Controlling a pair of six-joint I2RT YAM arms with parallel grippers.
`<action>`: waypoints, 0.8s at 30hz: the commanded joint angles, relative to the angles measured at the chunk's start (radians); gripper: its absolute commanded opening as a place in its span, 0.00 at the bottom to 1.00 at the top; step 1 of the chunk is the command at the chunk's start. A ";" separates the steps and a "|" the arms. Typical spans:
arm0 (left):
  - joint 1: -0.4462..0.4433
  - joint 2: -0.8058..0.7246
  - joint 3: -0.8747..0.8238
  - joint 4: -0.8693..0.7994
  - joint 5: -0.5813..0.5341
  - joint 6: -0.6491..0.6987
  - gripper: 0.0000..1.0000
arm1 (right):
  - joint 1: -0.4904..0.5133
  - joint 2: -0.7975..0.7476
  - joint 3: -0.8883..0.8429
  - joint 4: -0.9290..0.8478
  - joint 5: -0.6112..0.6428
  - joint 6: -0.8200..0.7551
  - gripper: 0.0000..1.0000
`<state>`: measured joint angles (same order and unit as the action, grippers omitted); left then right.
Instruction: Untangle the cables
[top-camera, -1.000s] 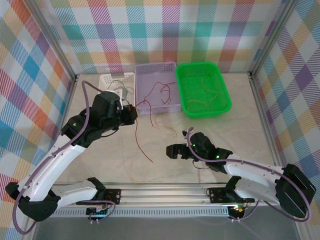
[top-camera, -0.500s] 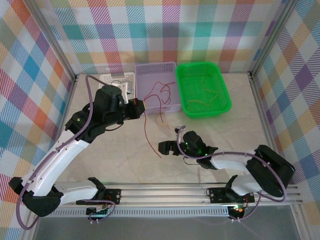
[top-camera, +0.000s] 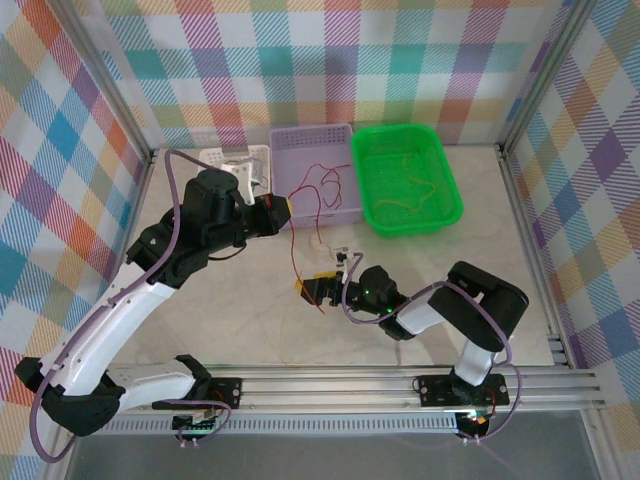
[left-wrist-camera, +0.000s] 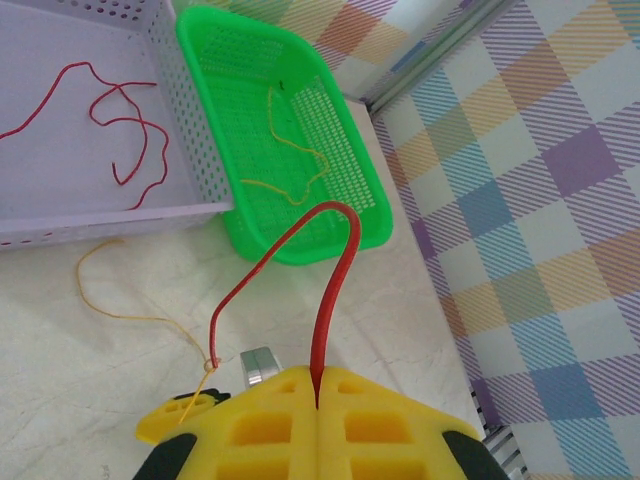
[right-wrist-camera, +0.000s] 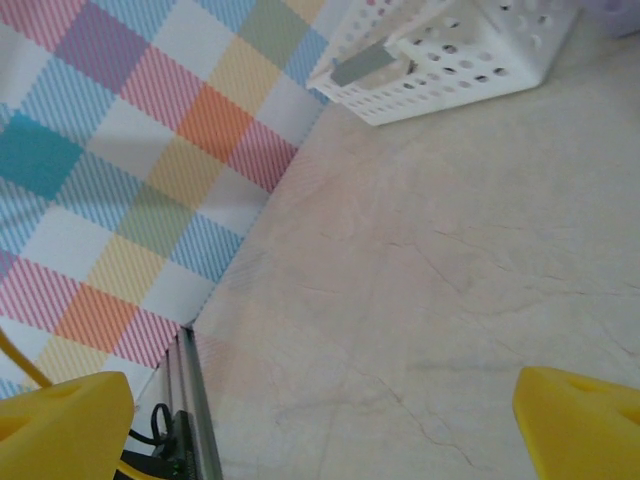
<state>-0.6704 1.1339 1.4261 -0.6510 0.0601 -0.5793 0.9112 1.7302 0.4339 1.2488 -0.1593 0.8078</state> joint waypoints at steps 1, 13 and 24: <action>0.005 -0.022 0.028 0.022 -0.002 0.002 0.00 | 0.031 0.010 0.033 0.148 -0.025 -0.015 0.95; 0.005 -0.026 0.019 0.009 -0.033 0.019 0.00 | 0.044 -0.181 0.017 -0.272 0.001 -0.093 0.96; 0.005 -0.004 0.025 0.032 -0.022 0.007 0.00 | 0.054 -0.334 -0.014 -0.447 0.021 -0.177 0.97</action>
<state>-0.6704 1.1267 1.4261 -0.6510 0.0360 -0.5789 0.9539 1.4231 0.4255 0.8509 -0.1467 0.6804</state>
